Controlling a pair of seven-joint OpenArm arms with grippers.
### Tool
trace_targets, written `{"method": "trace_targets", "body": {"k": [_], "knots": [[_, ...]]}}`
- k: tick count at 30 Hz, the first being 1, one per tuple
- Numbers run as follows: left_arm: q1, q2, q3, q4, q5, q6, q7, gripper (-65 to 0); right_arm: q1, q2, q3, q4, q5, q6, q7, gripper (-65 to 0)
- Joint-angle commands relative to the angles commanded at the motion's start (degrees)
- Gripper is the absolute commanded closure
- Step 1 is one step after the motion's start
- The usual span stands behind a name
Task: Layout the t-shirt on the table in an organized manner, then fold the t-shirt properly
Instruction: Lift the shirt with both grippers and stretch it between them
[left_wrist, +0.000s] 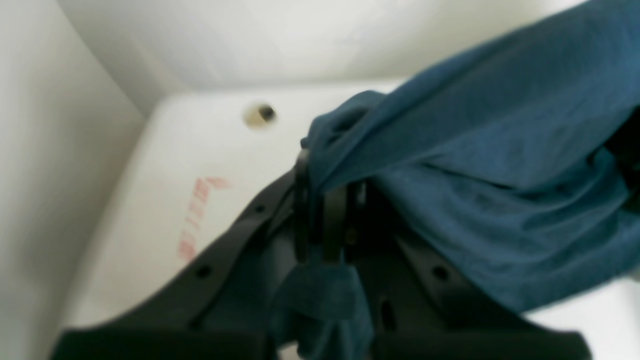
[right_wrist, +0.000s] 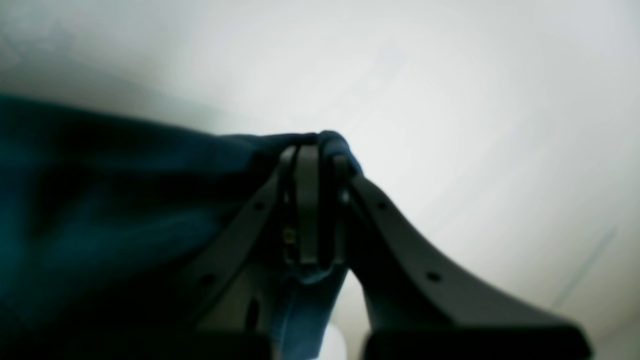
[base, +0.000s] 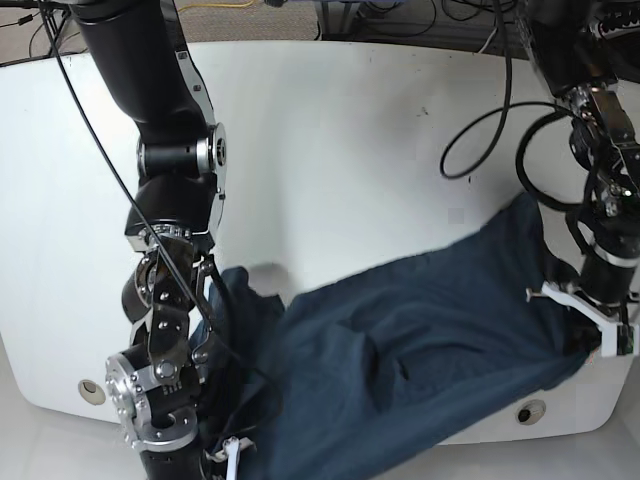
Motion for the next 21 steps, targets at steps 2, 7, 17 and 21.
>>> {"method": "trace_targets", "body": {"k": [2,7,17,21], "knots": [[-3.52,-0.44,-0.53,0.0,0.0,-0.53,1.58,0.0,1.49,0.09,0.0,-0.26,-0.18,0.26,0.0,-0.2],[-11.43,-2.2,-1.49,-0.09,0.0,-1.41,6.42,0.0,3.87,0.7,0.0,-0.09,-0.35,0.44,-0.09,-0.2],[-10.9,-2.46,-1.58,-0.18,0.09,-5.01,10.11,0.0,-1.76,5.1,0.26,3.52,0.18,0.44,-3.43,-0.2],[-3.52,-2.2,-1.49,0.0,0.0,-7.65,10.11,0.0,-9.23,5.89,0.26,7.47,0.18,0.53,-4.84,-0.2]]}}
